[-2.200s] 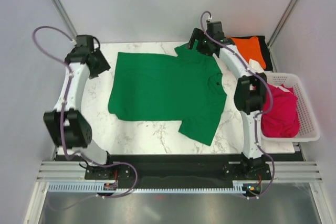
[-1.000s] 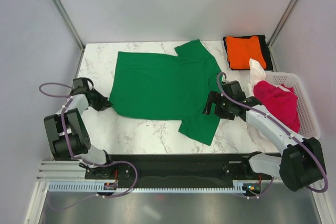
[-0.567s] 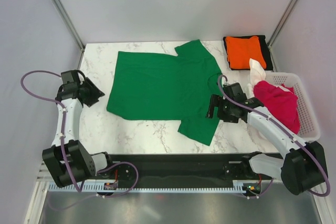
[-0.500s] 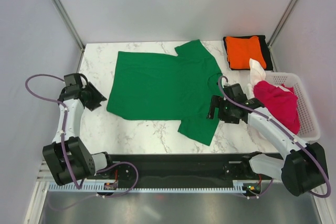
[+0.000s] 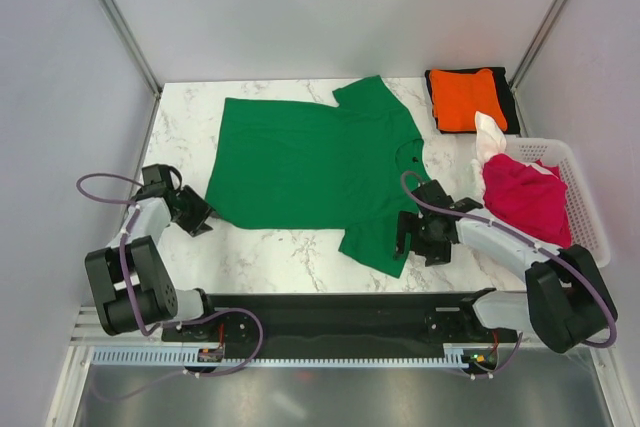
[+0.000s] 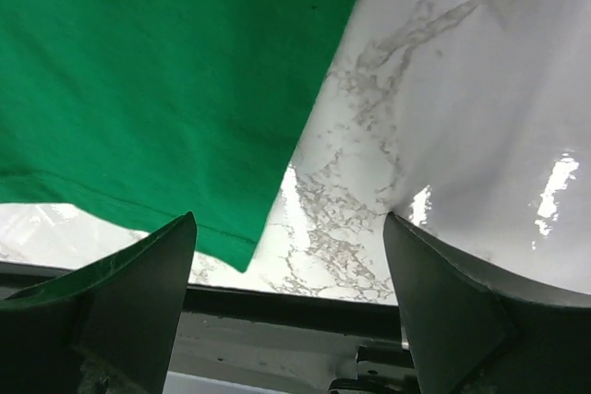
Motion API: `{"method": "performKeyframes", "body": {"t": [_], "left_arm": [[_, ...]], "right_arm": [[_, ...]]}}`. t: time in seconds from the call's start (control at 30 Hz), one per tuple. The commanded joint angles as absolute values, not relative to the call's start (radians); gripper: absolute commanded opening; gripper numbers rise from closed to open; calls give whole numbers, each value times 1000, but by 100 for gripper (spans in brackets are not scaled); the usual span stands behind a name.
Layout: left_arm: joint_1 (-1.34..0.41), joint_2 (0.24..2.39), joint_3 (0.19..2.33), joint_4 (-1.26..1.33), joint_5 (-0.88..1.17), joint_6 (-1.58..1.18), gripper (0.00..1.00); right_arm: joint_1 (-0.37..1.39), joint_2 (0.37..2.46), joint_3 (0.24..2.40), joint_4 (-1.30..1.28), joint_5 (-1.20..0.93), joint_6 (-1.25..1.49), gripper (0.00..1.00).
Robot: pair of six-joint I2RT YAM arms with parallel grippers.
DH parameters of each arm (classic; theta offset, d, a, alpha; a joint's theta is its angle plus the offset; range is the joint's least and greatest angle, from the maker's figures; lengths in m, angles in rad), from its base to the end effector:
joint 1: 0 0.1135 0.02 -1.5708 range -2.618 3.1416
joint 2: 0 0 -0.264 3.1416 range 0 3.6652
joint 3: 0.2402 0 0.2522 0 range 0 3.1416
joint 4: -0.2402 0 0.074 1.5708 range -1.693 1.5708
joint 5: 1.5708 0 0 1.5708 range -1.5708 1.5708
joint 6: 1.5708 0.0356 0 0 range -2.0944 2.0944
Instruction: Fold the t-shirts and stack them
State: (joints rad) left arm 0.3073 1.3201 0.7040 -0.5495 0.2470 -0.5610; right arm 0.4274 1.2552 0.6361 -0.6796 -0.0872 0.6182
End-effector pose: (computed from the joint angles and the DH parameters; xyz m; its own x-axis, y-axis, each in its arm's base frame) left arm 0.2236 0.0618 0.1769 -0.6345 -0.7426 -0.2142 -0.6366 0.6594 -0.4000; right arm 0.1824 0.0865 0.1657 -0.9660 0.1945 -0.1704 0.1542 0.9623 0.2241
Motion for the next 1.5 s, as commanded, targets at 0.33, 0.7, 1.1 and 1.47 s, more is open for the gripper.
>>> {"method": "performKeyframes", "body": {"t": [0.33, 0.7, 1.1, 1.47], "left_arm": [[307, 1417, 693, -379, 264, -666, 48], [293, 1415, 693, -327, 290, -663, 3], [293, 1160, 749, -538, 310, -609, 2], [291, 1222, 876, -623, 354, -551, 2]], "right_arm": [[456, 1364, 595, -474, -209, 627, 47], [456, 1293, 580, -463, -175, 638, 0], [459, 1027, 653, -705, -186, 709, 0], [457, 1038, 879, -781, -124, 721, 0]]}}
